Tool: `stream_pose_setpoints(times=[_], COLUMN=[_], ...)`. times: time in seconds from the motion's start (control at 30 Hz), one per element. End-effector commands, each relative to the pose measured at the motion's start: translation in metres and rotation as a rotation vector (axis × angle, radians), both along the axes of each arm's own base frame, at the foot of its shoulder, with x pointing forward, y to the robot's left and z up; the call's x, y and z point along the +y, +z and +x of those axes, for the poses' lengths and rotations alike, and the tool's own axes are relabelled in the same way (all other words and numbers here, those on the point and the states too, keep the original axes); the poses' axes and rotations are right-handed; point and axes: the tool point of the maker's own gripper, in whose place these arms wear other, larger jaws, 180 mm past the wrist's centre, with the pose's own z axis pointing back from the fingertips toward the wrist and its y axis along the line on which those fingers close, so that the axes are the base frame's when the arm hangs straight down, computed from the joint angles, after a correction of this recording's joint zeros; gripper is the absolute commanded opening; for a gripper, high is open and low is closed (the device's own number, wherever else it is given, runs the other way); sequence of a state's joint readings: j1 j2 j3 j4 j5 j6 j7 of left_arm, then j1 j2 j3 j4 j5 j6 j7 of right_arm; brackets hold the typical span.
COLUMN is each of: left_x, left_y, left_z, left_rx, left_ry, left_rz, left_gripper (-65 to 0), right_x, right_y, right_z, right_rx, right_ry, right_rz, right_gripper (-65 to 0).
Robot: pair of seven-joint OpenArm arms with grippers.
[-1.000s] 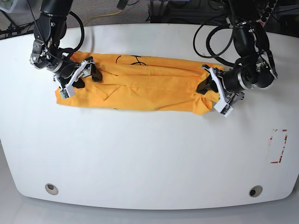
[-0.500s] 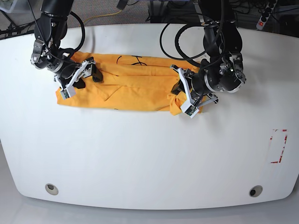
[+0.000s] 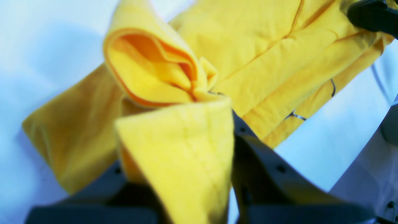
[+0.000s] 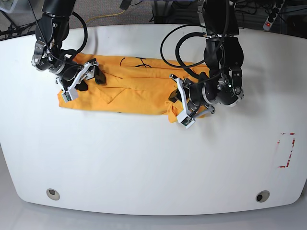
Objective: Fold the T-shirt properly
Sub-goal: 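Carry the strip end with the left gripper toward the right gripper, then release the fold and move both grippers to the folded bundle's ends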
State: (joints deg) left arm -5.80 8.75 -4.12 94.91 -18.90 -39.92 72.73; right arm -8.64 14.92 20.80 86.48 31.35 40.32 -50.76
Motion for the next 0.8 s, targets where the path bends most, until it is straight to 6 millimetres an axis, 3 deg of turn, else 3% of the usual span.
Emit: stream_pose_setpoints(times=[0.0, 0.07, 0.13, 0.27, 0.33, 0.47, 0.7, 0.77], left_x=[-0.012, -0.022, -0.031, -0.044, -0.053, -0.063, -0.096, -0.095], left_y=[0.013, 0.012, 0.012, 0.013, 0.014, 0.018, 0.060, 0.070], left_z=[0.010, 0.010, 0.008, 0.002, -0.002, -0.004, -0.010, -0.008], left_rx=[-0.043, -0.039, -0.037, -0.042, -0.047, -0.068, -0.222, -0.257], left_ry=[-0.026, -0.062, -0.094, -0.144, -0.181, -0.214, -0.333, -0.330], left_rz=[-0.034, -0.030, -0.026, -0.019, -0.015, -0.019, -0.018, -0.016], left_gripper=[-64.6, -64.2, -59.4, -41.8, -29.3, -13.8, -10.4, -10.7], right_x=[-0.006, -0.006, -0.006, -0.006, -0.006, -0.007, -0.007, -0.008], right_y=[-0.003, -0.003, -0.003, -0.002, -0.002, -0.002, -0.002, -0.001], right_z=[-0.003, -0.003, -0.003, -0.003, -0.003, -0.003, -0.002, -0.002], right_rx=[0.025, 0.025, 0.025, 0.024, 0.024, 0.024, 0.023, 0.022], right_ry=[0.006, 0.006, 0.006, 0.006, 0.006, 0.006, 0.007, 0.007], right_rz=[-0.035, -0.037, -0.037, -0.034, -0.032, -0.035, -0.038, -0.038], right_gripper=[-18.4, -18.4, -18.4, -18.4, -18.4, -18.4, -18.4, -18.4])
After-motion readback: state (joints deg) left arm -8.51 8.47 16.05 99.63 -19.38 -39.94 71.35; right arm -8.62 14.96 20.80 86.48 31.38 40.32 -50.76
